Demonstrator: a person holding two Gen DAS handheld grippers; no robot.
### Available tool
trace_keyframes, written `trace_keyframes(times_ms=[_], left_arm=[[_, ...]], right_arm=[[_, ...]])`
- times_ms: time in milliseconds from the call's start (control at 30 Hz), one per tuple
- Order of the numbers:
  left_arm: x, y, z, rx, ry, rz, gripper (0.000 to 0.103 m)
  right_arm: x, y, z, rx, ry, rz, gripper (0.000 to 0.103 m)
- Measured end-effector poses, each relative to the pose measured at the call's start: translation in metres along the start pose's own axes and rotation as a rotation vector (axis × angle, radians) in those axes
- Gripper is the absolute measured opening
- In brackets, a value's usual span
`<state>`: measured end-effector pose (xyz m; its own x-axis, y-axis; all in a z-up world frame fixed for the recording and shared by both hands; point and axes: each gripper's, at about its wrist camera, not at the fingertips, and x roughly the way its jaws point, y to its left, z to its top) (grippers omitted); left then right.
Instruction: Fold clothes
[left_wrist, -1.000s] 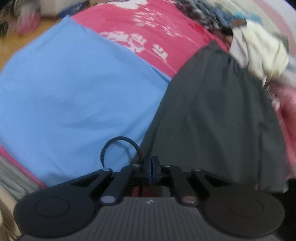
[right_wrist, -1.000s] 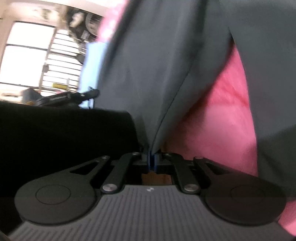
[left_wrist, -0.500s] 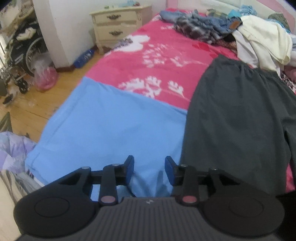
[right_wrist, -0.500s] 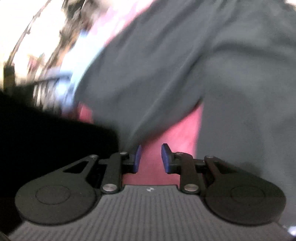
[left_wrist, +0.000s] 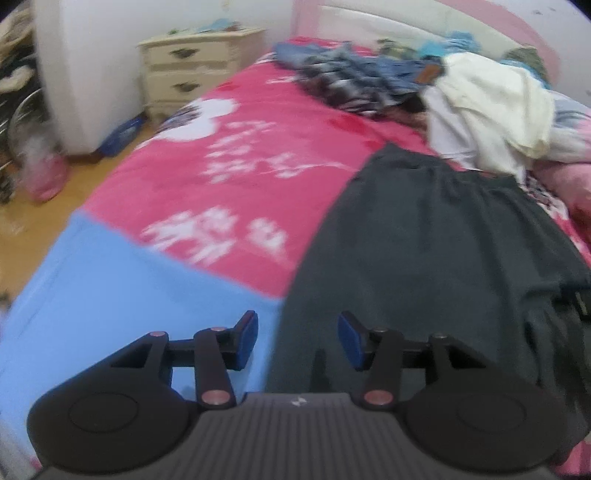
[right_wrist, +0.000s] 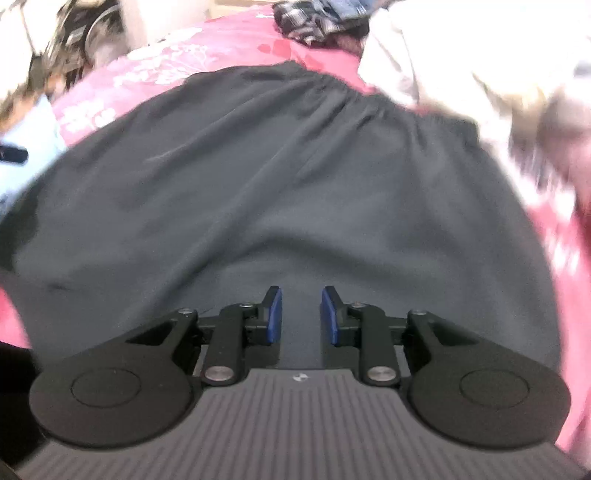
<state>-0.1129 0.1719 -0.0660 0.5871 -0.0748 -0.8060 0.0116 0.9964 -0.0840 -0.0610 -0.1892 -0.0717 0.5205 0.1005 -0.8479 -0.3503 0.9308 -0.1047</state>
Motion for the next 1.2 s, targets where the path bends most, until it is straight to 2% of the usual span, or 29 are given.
trace_keyframes(times_ms=[67, 167, 300, 433, 567, 667, 833, 1033, 1067, 1133, 1167, 1200], left_arm=[[0.01, -0.014, 0.009, 0.03, -0.005, -0.031, 0.051], [0.022, -0.033, 0.018, 0.066, 0.007, -0.113, 0.052], [0.039, -0.065, 0.026, 0.136, 0.051, -0.228, 0.052], [0.053, -0.091, 0.033, 0.19, 0.069, -0.277, 0.052], [0.068, -0.104, 0.042, 0.187, 0.09, -0.308, 0.052], [0.076, -0.107, 0.046, 0.179, 0.098, -0.325, 0.052], [0.095, -0.111, 0.056, 0.187, 0.12, -0.306, 0.052], [0.112, -0.12, 0.066, 0.222, 0.114, -0.301, 0.052], [0.114, -0.121, 0.067, 0.232, 0.113, -0.299, 0.052], [0.118, -0.125, 0.069, 0.255, 0.105, -0.296, 0.052], [0.119, -0.127, 0.07, 0.263, 0.102, -0.296, 0.052], [0.12, -0.129, 0.071, 0.266, 0.099, -0.299, 0.052]], right_arm=[[0.009, -0.035, 0.02, -0.032, 0.015, -0.059, 0.034], [0.01, -0.102, 0.037, 0.05, 0.036, -0.101, 0.044], [0.005, -0.194, 0.033, 0.288, 0.043, -0.059, 0.051], [0.014, -0.256, 0.014, 0.512, 0.054, 0.02, 0.053], [0.038, -0.284, 0.009, 0.6, 0.016, 0.106, 0.053], [0.064, -0.294, 0.016, 0.635, 0.027, 0.143, 0.053], [0.094, -0.293, 0.049, 0.614, -0.022, 0.199, 0.053], [0.134, -0.281, 0.079, 0.583, -0.035, 0.262, 0.053], [0.136, -0.277, 0.082, 0.556, -0.037, 0.265, 0.05], [0.137, -0.266, 0.086, 0.49, -0.042, 0.263, 0.028], [0.138, -0.261, 0.088, 0.456, -0.044, 0.262, 0.01], [0.137, -0.256, 0.089, 0.423, -0.051, 0.255, 0.005]])
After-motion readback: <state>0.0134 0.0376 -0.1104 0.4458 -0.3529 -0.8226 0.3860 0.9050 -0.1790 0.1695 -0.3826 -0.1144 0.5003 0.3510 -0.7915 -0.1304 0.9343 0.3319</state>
